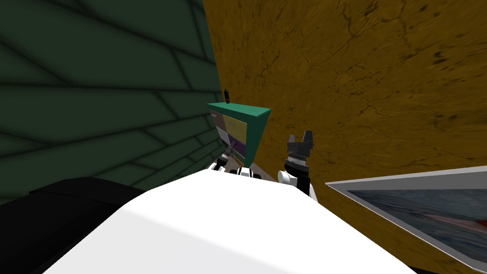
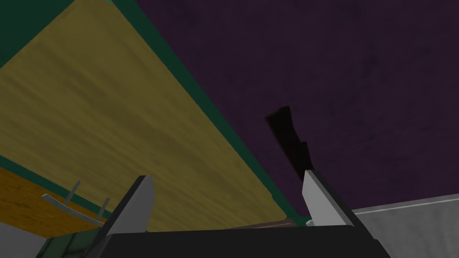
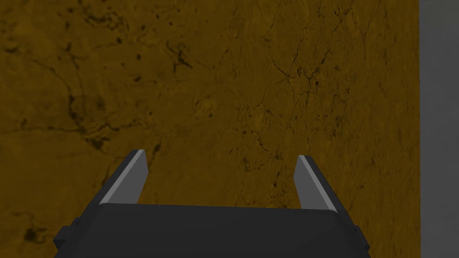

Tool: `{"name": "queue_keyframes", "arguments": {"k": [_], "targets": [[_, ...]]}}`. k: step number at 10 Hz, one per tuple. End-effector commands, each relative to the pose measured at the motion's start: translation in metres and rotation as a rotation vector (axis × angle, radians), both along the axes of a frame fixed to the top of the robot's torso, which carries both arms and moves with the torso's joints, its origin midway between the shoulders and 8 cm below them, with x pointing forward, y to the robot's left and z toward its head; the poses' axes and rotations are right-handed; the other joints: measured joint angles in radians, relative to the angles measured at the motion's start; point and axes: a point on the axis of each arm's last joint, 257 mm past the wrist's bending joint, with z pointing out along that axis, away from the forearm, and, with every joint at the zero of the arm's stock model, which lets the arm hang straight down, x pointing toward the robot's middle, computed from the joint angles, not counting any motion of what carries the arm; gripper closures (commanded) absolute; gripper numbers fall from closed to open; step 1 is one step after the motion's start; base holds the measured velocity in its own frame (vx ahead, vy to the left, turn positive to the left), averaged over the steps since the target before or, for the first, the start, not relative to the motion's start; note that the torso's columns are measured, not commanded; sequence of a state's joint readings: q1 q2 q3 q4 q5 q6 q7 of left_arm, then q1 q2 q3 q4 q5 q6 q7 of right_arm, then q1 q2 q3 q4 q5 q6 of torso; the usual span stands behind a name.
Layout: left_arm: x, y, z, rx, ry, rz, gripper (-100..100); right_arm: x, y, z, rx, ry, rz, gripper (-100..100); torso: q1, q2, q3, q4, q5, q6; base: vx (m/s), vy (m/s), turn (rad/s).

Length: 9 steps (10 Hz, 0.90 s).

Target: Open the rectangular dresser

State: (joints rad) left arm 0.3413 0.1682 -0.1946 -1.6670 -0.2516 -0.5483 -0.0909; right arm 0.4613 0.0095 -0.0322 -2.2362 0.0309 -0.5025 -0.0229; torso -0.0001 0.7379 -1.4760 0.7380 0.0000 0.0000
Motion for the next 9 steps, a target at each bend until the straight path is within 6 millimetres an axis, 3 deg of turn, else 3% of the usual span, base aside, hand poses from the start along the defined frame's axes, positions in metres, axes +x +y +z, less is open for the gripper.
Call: {"name": "queue_keyframes", "arguments": {"k": [1,5,8,9], "targets": [[-0.001,-0.005,-0.023,0.038,0.04,-0.021,-100,0.0,0.0,0.0,0.0,0.0,0.0,0,0.0,0.0,0.0,0.0,0.0,0.0,0.001,0.009,-0.079],[-0.004,-0.01,-0.06,0.103,0.103,-0.055,-100,0.0,0.0,0.0,0.0,0.0,0.0,0,0.0,0.0,0.0,0.0,0.0,0.0,0.002,0.009,-0.091],[-0.001,-0.008,-0.053,0.095,0.094,-0.049,-100,0.0,0.0,0.0,0.0,0.0,0.0,0,-0.002,-0.002,-0.001,0.0,-0.001,0.0,0.029,-0.015,-0.016],[-0.001,-0.008,-0.053,0.095,0.096,-0.048,100,0.0,0.0,0.0,0.0,0.0,0.0,0,-0.001,-0.001,-0.001,0.0,0.0,0.0,0.005,-0.004,0.002]]}}
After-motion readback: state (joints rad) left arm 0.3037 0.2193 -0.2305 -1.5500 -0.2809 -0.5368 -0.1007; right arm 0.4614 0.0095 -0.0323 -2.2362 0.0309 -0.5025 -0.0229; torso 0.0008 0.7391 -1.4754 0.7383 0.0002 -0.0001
